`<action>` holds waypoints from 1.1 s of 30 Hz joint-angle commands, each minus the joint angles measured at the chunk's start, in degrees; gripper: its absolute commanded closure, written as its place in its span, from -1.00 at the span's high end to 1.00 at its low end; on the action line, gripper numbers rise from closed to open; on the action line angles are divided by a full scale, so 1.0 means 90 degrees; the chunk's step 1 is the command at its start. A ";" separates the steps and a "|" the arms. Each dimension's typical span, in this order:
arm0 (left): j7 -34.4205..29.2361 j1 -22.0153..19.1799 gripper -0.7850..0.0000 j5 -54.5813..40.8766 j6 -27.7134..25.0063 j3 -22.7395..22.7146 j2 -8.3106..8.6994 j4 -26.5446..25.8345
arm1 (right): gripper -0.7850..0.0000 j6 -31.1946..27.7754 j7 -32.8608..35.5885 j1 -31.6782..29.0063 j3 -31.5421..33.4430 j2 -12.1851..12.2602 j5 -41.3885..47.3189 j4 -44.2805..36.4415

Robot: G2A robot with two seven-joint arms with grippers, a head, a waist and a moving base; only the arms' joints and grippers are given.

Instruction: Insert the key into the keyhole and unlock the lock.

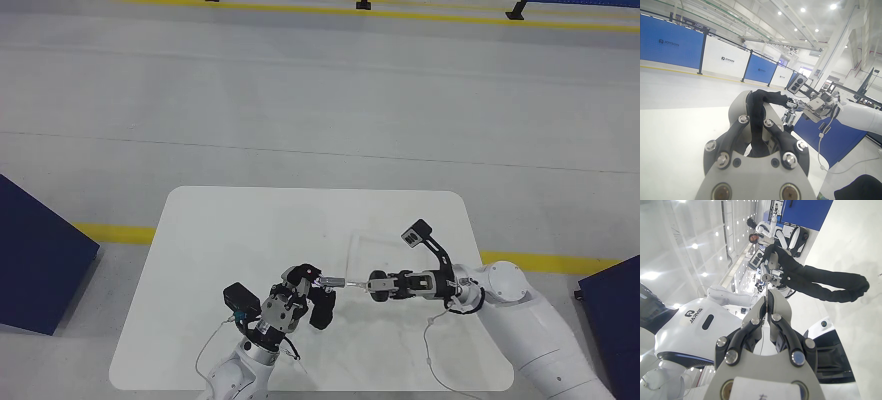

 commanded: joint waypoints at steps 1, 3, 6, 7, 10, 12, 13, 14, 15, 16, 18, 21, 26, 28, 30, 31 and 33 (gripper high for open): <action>0.0000 0.0000 -1.00 0.0000 0.0000 0.0000 0.0000 0.0000 | -1.00 -0.0063 -0.0006 0.0002 0.0002 -0.0013 -0.0011 0.0006; 0.0000 0.0000 -1.00 0.0000 0.0000 0.0000 0.0000 0.0000 | -1.00 -0.0161 -0.0006 0.0003 0.0007 -0.0029 -0.0012 0.0006; 0.0000 0.0000 -1.00 0.0000 0.0000 0.0000 0.0000 0.0000 | -1.00 -0.0244 -0.0009 0.0003 0.0015 -0.0047 -0.0054 0.0008; 0.0000 0.0000 -1.00 0.0000 0.0000 0.0000 0.0000 0.0000 | -1.00 -0.0262 -0.0014 0.0002 0.0019 -0.0052 -0.0072 0.0007; 0.0000 0.0000 -1.00 0.0000 0.0000 0.0000 0.0000 0.0000 | -1.00 -0.0305 -0.0030 -0.0012 0.0033 -0.0065 -0.0132 -0.0009; 0.0000 0.0000 -1.00 0.0000 0.0000 0.0000 0.0000 0.0000 | -1.00 -0.0319 -0.0044 -0.0020 0.0049 -0.0071 -0.0168 -0.0018; 0.0000 0.0000 -1.00 0.0000 0.0000 0.0000 0.0000 0.0000 | -1.00 -0.0324 -0.0048 -0.0028 0.0056 -0.0074 -0.0179 -0.0022; 0.0000 0.0000 -1.00 0.0000 0.0000 0.0000 0.0000 0.0000 | -1.00 -0.0323 -0.0044 -0.0032 0.0062 -0.0077 -0.0195 -0.0029; 0.0000 0.0000 -1.00 0.0000 0.0000 0.0000 0.0000 0.0000 | -1.00 -0.0326 -0.0044 -0.0035 0.0071 -0.0079 -0.0209 -0.0035; 0.0000 0.0000 -1.00 0.0000 0.0000 0.0000 0.0000 0.0000 | -1.00 -0.0331 -0.0045 -0.0041 0.0080 -0.0082 -0.0219 -0.0040; 0.0000 0.0000 -1.00 0.0000 0.0000 0.0000 0.0000 0.0000 | -1.00 -0.0341 -0.0050 -0.0054 0.0098 -0.0087 -0.0237 -0.0055; 0.0000 0.0000 -1.00 0.0000 0.0000 0.0000 0.0000 0.0000 | -1.00 -0.0366 -0.0048 -0.0070 0.0125 -0.0093 -0.0271 -0.0085; 0.0000 0.0000 -1.00 0.0000 0.0000 0.0000 0.0000 0.0000 | -1.00 -0.0394 -0.0052 -0.0093 0.0163 -0.0104 -0.0345 -0.0123; 0.0000 0.0000 -1.00 0.0000 0.0000 0.0000 0.0000 0.0000 | -1.00 -0.0387 -0.0061 -0.0097 0.0175 -0.0108 -0.0381 -0.0138; 0.0000 0.0000 -1.00 0.0000 0.0000 0.0000 0.0000 0.0000 | -1.00 -0.0377 -0.0065 -0.0098 0.0181 -0.0113 -0.0419 -0.0155; 0.0000 0.0000 -1.00 0.0000 0.0000 0.0000 0.0000 0.0000 | -1.00 -0.0373 -0.0073 -0.0099 0.0185 -0.0116 -0.0440 -0.0160; 0.0000 0.0000 -1.00 0.0000 0.0000 0.0000 0.0000 0.0000 | -1.00 -0.0366 -0.0094 -0.0102 0.0192 -0.0122 -0.0472 -0.0174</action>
